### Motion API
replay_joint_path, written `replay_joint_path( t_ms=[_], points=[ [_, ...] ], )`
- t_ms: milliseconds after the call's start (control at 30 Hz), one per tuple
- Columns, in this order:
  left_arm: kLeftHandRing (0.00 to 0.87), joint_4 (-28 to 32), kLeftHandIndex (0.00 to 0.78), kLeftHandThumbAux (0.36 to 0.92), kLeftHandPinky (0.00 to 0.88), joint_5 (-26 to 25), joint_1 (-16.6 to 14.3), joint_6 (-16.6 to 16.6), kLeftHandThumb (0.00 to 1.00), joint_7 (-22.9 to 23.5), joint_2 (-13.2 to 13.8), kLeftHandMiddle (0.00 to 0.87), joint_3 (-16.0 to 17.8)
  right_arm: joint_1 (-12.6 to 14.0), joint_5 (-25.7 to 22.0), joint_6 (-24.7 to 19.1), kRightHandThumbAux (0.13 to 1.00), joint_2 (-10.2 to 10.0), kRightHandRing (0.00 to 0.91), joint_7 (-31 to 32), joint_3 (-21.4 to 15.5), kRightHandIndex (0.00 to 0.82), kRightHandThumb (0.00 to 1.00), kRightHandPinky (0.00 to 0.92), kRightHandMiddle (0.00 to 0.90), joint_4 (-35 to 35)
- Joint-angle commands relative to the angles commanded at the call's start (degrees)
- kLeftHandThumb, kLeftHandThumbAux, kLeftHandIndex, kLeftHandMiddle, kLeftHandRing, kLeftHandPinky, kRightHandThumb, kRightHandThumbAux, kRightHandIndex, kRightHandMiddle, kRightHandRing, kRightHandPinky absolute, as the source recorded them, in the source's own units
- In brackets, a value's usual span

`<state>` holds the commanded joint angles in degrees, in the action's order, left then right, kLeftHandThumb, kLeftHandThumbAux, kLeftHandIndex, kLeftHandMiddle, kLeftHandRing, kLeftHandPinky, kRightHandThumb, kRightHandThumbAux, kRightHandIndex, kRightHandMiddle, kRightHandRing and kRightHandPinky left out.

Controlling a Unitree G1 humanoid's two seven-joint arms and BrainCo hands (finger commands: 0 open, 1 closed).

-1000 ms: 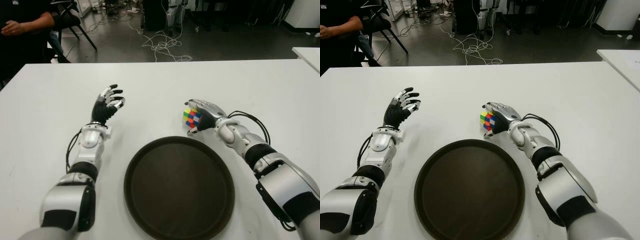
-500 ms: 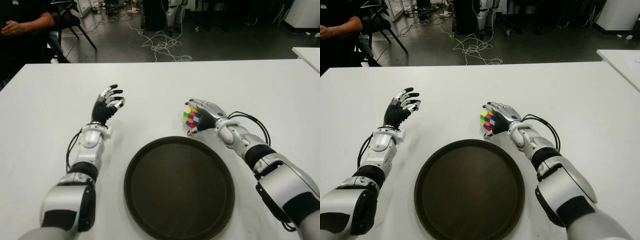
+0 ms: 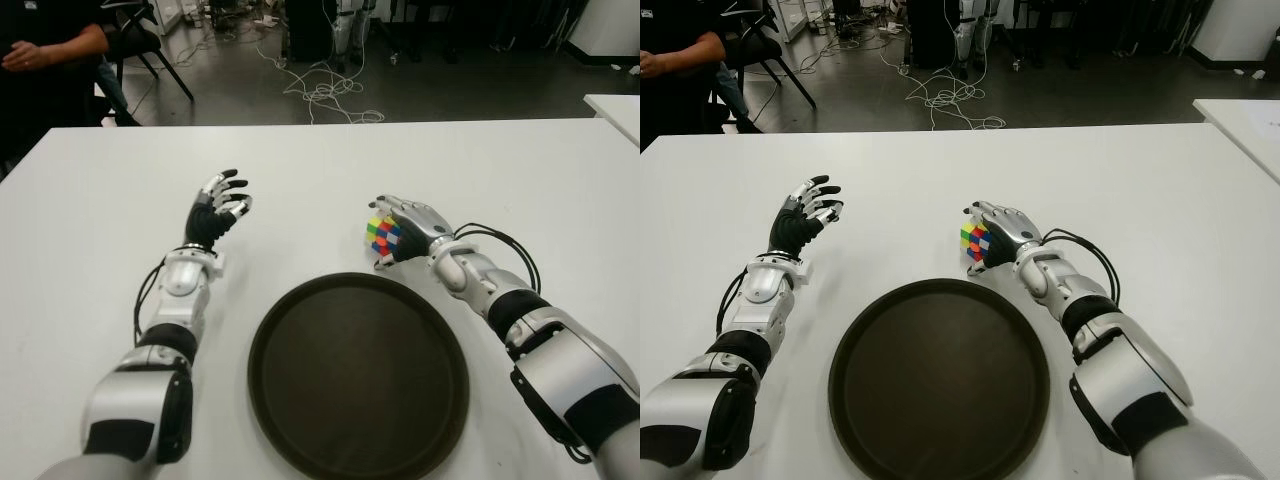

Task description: Pick up the Rubik's Cube and put it in the plate

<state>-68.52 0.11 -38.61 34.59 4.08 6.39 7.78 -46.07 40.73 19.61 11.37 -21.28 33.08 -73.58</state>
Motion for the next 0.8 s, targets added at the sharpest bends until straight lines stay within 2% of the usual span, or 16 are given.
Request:
replay_joint_path(
  t_ms=[200,300,600,800],
  points=[
    [0.291,0.0,0.186,0.785,0.360,0.1,0.0,0.1,0.089,-0.4,0.0,0.262,0.0,0.1,0.2,0.0,0.890,0.6,0.266,-5.0,0.0,0.166,0.013,0.315,0.238,0.1],
    [0.288,0.0,0.183,0.791,0.355,0.1,0.0,-0.1,0.095,-0.6,-0.1,0.260,0.0,0.3,0.0,0.1,0.907,0.2,0.304,-6.3,-0.1,0.182,0.044,0.362,0.270,0.0],
    [0.288,0.0,0.185,0.796,0.356,0.0,0.0,-0.5,0.103,-0.7,-0.1,0.264,0.1,0.3,-1.2,0.6,0.926,0.1,0.421,-6.0,-1.1,0.223,0.108,0.478,0.373,-0.1],
    [0.284,0.1,0.190,0.787,0.347,0.2,0.1,-0.4,0.108,-0.7,0.0,0.264,-0.2,0.3,-1.2,0.6,0.929,0.1,0.452,-6.0,-1.4,0.225,0.081,0.490,0.416,-0.1]
  ],
)
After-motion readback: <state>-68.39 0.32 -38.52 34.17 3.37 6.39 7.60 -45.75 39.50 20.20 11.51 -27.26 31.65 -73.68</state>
